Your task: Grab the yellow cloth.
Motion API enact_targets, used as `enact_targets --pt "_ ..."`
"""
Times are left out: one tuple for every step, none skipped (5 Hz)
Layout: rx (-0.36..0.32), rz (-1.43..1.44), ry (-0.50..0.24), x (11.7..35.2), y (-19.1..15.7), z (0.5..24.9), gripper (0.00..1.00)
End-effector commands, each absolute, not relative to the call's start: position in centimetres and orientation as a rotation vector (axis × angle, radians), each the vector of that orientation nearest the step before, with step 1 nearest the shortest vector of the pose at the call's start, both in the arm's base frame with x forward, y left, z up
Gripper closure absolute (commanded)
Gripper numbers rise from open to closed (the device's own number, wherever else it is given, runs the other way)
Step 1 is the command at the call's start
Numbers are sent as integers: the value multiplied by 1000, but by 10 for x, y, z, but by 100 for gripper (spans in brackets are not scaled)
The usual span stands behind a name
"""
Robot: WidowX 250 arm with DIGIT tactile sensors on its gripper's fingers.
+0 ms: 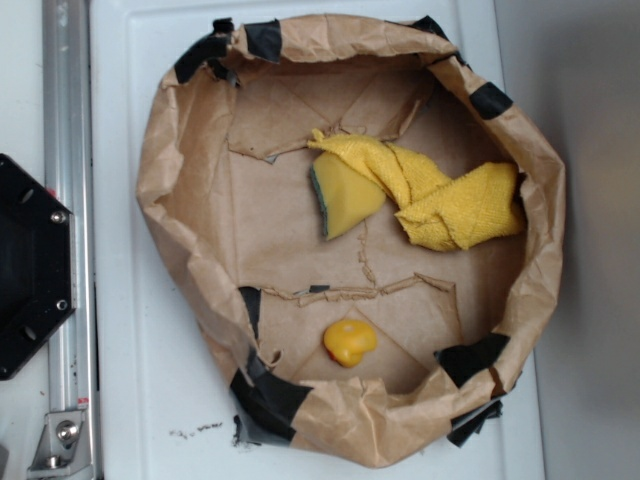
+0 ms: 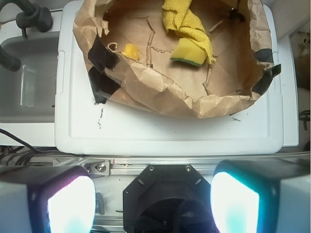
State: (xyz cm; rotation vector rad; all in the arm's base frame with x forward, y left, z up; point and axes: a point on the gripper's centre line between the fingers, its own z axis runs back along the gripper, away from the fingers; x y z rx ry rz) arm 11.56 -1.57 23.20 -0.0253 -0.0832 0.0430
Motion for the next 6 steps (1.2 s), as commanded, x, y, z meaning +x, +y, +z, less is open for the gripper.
enact_targets --pt "106 61 -375 205 -2 182 0" --pt "147 28 -371 243 1 144 0" --pt "154 19 -301 279 13 111 0" --pt "138 20 -263 298 26 90 0" --pt "160 -7 -212 313 29 57 0" --pt "165 -27 -197 321 34 47 0"
